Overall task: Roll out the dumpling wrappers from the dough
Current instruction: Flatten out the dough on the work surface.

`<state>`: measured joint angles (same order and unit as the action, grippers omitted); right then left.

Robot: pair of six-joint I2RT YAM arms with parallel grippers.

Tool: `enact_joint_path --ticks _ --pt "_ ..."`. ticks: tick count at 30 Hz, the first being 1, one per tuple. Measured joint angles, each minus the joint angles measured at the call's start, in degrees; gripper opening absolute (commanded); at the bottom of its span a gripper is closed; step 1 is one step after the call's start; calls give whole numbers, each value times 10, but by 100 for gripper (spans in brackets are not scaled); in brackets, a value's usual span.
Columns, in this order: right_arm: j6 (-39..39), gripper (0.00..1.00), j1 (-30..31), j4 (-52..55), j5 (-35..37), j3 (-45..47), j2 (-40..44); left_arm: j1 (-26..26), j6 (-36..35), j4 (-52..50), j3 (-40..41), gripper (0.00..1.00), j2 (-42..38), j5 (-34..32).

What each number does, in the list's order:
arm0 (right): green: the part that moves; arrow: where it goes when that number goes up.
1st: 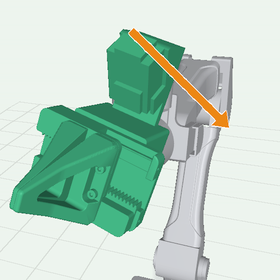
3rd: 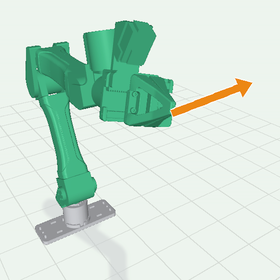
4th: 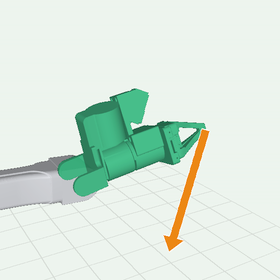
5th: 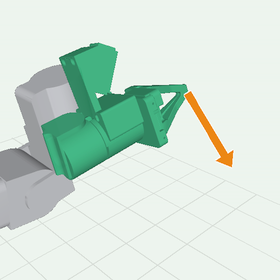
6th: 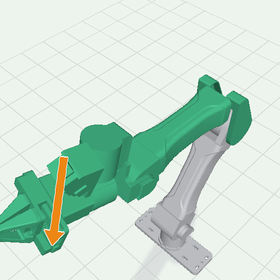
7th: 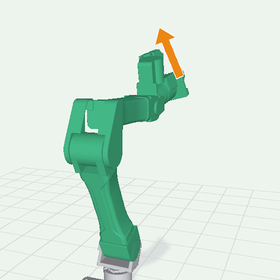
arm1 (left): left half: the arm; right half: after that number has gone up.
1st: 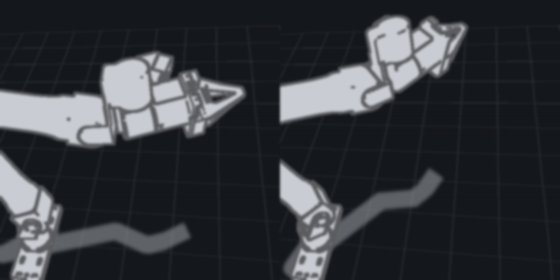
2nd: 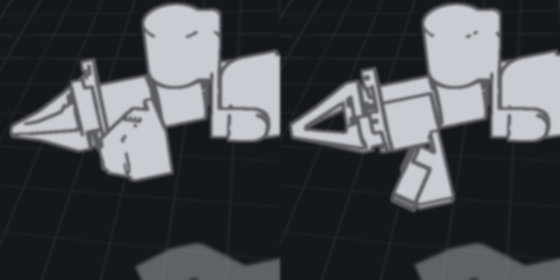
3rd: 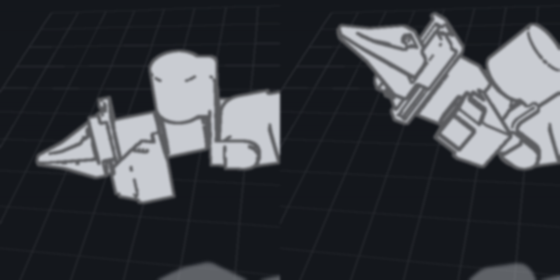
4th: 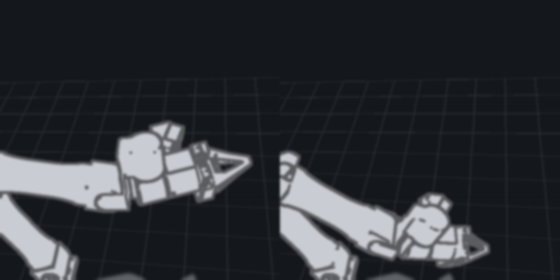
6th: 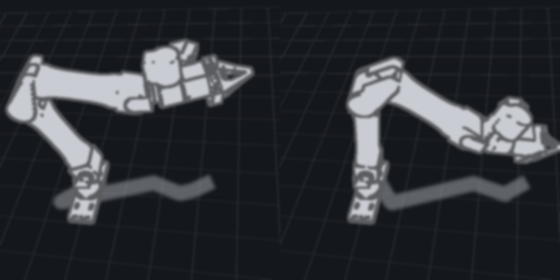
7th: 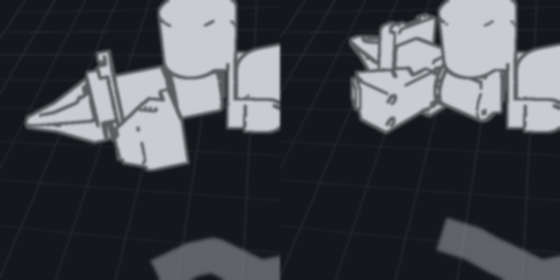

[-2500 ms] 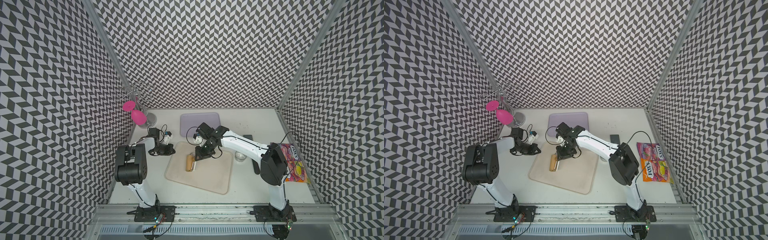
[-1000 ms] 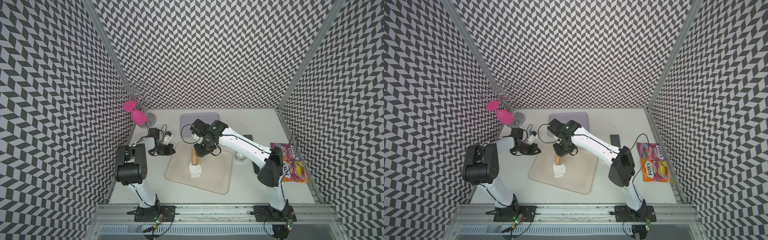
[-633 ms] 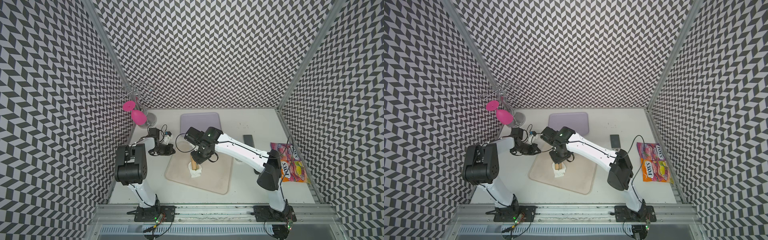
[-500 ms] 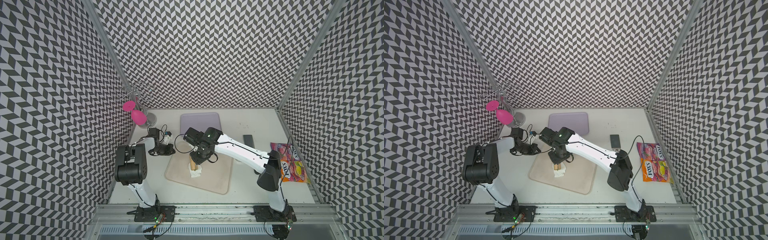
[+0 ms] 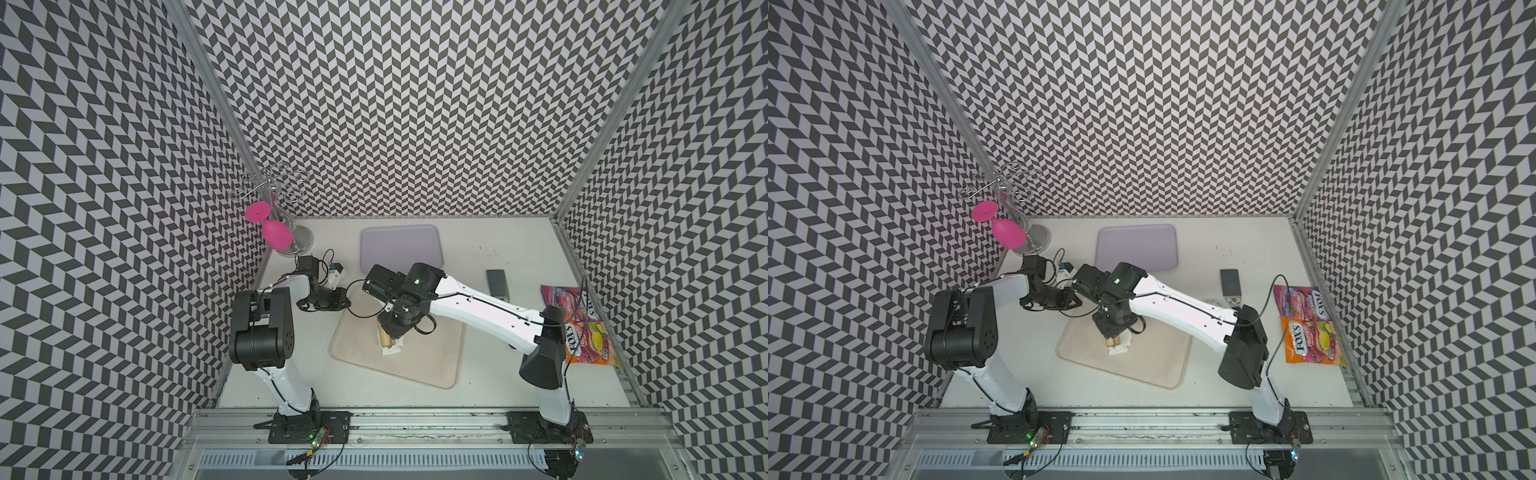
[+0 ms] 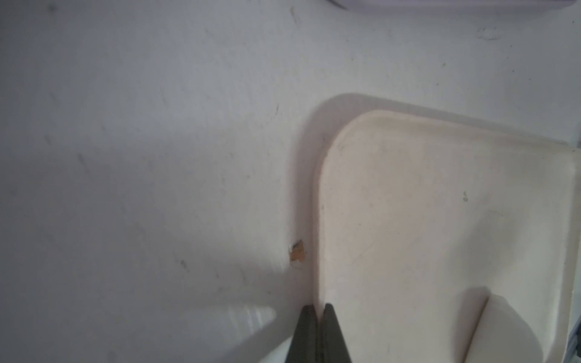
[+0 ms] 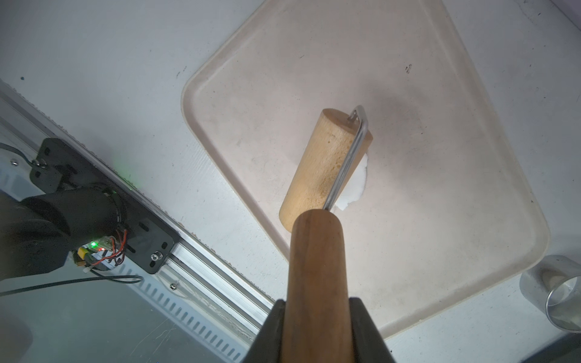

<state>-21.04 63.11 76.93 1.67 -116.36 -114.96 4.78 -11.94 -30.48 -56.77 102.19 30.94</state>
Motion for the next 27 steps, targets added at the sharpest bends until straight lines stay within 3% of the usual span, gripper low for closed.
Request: enact_joint_path --ticks 14,27 --pt "-2 0 -5 -5 13 3 -55 0 0 0 0 0 0 0" --pt "-2 0 -29 -13 -20 3 -64 0 0 0 0 0 0 0"
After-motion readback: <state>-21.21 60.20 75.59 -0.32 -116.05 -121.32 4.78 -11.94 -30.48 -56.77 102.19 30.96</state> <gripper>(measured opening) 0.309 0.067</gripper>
